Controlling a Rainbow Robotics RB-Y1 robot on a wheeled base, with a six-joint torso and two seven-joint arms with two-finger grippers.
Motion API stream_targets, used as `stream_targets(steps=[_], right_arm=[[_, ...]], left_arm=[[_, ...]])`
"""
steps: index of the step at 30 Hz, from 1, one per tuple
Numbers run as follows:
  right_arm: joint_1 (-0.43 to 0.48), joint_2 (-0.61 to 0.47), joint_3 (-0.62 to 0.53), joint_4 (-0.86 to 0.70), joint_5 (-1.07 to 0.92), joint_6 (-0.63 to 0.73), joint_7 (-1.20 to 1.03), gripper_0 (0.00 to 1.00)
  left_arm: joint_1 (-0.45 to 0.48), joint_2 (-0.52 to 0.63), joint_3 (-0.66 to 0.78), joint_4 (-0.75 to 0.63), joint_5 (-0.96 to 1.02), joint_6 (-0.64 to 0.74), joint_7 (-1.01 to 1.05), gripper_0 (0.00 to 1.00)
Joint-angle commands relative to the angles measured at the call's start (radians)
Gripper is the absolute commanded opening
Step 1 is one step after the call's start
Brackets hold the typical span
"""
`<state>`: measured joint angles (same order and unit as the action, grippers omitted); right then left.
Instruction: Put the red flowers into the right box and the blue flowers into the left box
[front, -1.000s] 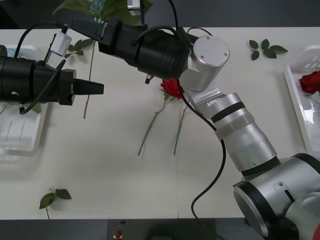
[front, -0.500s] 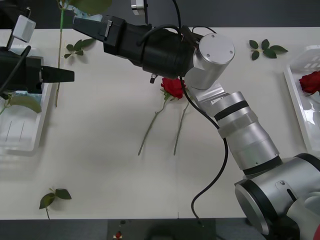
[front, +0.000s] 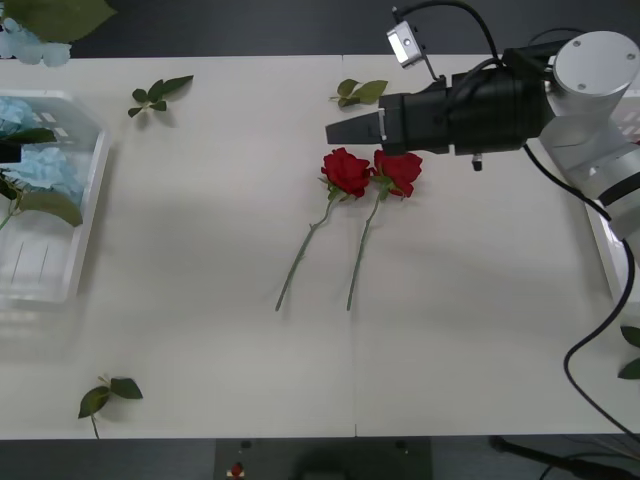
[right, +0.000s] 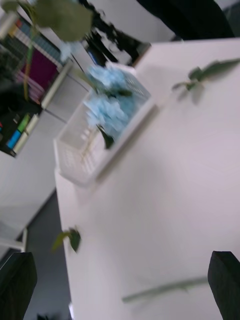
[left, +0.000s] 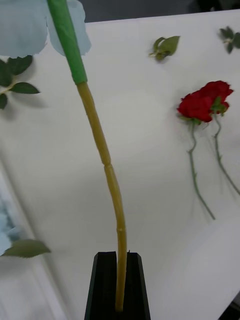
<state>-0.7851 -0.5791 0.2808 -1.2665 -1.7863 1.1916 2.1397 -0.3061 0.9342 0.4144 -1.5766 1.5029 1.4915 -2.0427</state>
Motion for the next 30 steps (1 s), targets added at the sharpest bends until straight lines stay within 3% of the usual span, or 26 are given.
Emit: stream_targets(steps=[1, 6, 15, 22, 30], right_arm=[[-0.054, -0.059, -0.026, -0.016, 0.076, 0.108, -0.109, 1.0], [-0.072, -0.07, -0.038, -0.022, 0.217, 0.241, -0.288, 1.0], [-0.072, -0.016, -0.012, -0.162, 0.559, 0.316, -0.753, 1.0], [-0.071, 0.048, -0.012, -0.215, 0.745, 0.434, -0.985, 1.0], [-0.069, 0.128, -0.012, -0.215, 0.923, 0.451, -1.192, 1.0]], left_arm=[[0.019, 0.071, 0.017, -0.03, -0.101, -0.043, -0.037, 0.0], [0.036, 0.103, 0.017, -0.028, -0.253, -0.091, -0.017, 0.0], [0.03, 0.126, 0.0, 0.061, -0.483, -0.132, 0.016, 0.0], [0.01, 0.129, -0.045, 0.152, -0.587, -0.145, 0.05, 0.0], [-0.001, 0.127, -0.112, 0.227, -0.639, -0.162, 0.078, 0.0]])
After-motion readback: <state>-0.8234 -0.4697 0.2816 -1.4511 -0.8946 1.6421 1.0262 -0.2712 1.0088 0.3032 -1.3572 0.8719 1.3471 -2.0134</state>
